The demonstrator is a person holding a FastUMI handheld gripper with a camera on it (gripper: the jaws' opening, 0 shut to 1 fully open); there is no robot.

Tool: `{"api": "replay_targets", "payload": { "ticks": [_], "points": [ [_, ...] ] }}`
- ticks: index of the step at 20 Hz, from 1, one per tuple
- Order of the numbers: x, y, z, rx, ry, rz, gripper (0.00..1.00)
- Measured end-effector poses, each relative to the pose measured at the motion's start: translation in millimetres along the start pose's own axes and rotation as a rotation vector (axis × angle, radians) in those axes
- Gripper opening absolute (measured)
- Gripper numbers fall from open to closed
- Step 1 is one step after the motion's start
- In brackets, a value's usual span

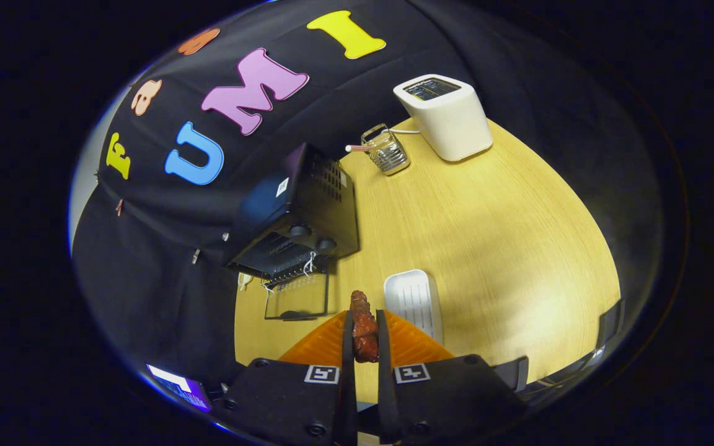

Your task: Open the toaster oven, put the food inside, and close the toaster oven door.

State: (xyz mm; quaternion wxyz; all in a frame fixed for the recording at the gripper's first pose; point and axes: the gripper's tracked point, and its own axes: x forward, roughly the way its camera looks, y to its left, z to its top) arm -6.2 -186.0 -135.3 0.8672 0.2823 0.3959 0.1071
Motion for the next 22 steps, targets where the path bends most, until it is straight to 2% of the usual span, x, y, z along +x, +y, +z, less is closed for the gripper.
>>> {"api": "replay_targets", "payload": {
  "ticks": [6, 10, 13, 16, 22],
  "points": [
    [7, 68, -29, 0.071, -0.068, 0.040, 0.18],
    [19, 120, -50, 0.132, -0.116, 0.122, 0.18],
    [29, 157, -59, 0.195, -0.166, 0.222, 0.18],
    [44, 180, -62, 0.262, -0.220, 0.269, 0.18],
    [96, 189, -71, 0.422, -0.217, 0.250, 0.17]
  ]
}}
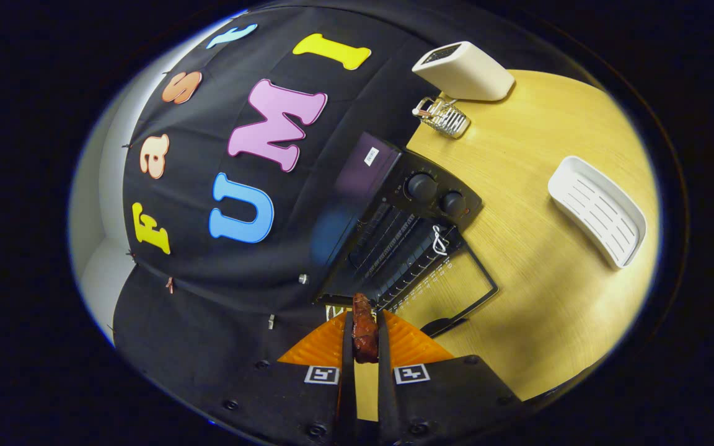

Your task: Open the toaster oven, put the food inside, and close the toaster oven door.

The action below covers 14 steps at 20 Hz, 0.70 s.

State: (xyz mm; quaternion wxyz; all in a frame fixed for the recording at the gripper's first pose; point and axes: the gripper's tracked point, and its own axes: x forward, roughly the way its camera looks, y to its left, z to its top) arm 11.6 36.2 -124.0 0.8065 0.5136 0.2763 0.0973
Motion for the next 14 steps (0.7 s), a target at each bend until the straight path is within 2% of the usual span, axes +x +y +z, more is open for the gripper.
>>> {"api": "replay_targets", "payload": {
  "ticks": [7, 14],
  "points": [
    [56, -23, 9, 0.170, -0.102, -0.057, 0.17],
    [115, -26, 31, 0.250, -0.232, -0.036, 0.17]
  ]
}}
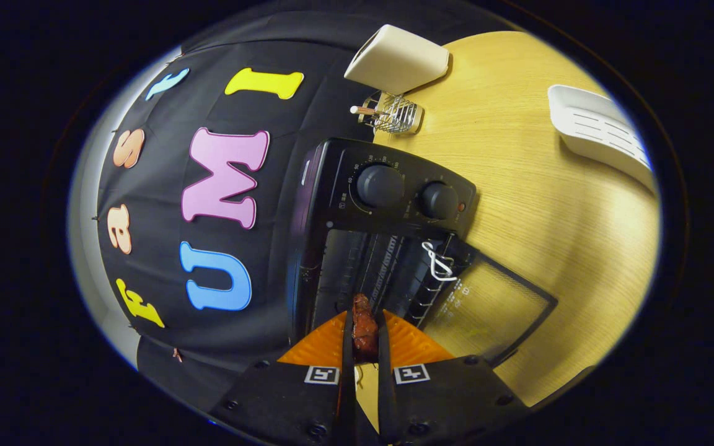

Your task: Open the toaster oven, put the food inside, and close the toaster oven door.

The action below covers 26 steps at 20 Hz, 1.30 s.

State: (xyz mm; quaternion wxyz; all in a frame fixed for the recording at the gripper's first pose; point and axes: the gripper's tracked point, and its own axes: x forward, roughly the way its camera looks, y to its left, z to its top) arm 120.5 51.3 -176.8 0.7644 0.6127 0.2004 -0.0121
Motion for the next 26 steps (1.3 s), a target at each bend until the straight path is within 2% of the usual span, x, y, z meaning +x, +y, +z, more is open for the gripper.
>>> {"api": "replay_targets", "payload": {
  "ticks": [5, 9, 15, 17, 18, 19, 20, 23, 26],
  "points": [
    [43, -11, -8, -0.008, -0.079, 0.015, 0.18],
    [69, -23, -8, -0.007, -0.103, -0.003, 0.17],
    [67, -17, -9, -0.329, -0.107, -0.043, 0.22],
    [62, -16, -9, -0.421, -0.104, -0.045, 0.35],
    [61, -11, -12, -0.461, -0.099, -0.027, 0.38],
    [58, -9, -13, -0.504, -0.094, -0.021, 0.46],
    [55, -5, -14, -0.551, -0.092, -0.013, 0.65],
    [47, -8, -19, -0.693, -0.064, -0.037, 0.97],
    [36, -15, -24, -0.804, -0.045, -0.053, 0.98]
  ]
}}
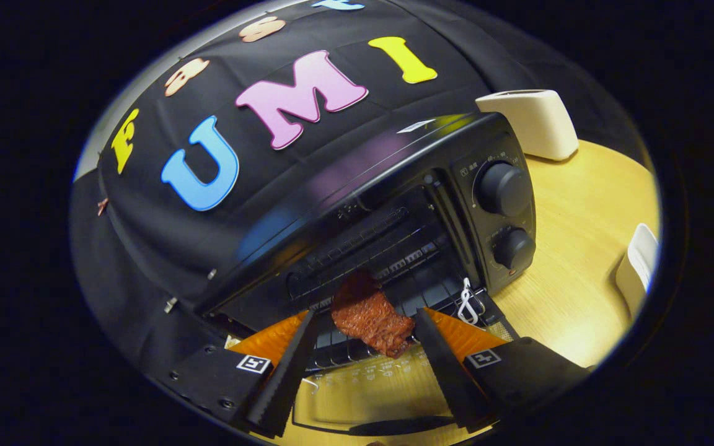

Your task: Open the toaster oven, put the food inside, and close the toaster oven door.

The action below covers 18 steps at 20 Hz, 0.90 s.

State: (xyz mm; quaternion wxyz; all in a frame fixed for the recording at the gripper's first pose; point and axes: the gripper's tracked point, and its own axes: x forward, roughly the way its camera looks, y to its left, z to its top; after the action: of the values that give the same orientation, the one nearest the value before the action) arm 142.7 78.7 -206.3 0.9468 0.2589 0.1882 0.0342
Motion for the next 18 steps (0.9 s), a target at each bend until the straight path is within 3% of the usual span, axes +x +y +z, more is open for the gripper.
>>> {"api": "replay_targets", "payload": {
  "ticks": [8, 13, 18],
  "points": [
    [-43, -1, -30, -0.273, 0.099, -0.006, 0.98],
    [-85, -4, -60, -0.388, 0.236, 0.014, 0.98],
    [-113, -28, -79, -0.534, 0.307, -0.017, 0.99]
  ]
}}
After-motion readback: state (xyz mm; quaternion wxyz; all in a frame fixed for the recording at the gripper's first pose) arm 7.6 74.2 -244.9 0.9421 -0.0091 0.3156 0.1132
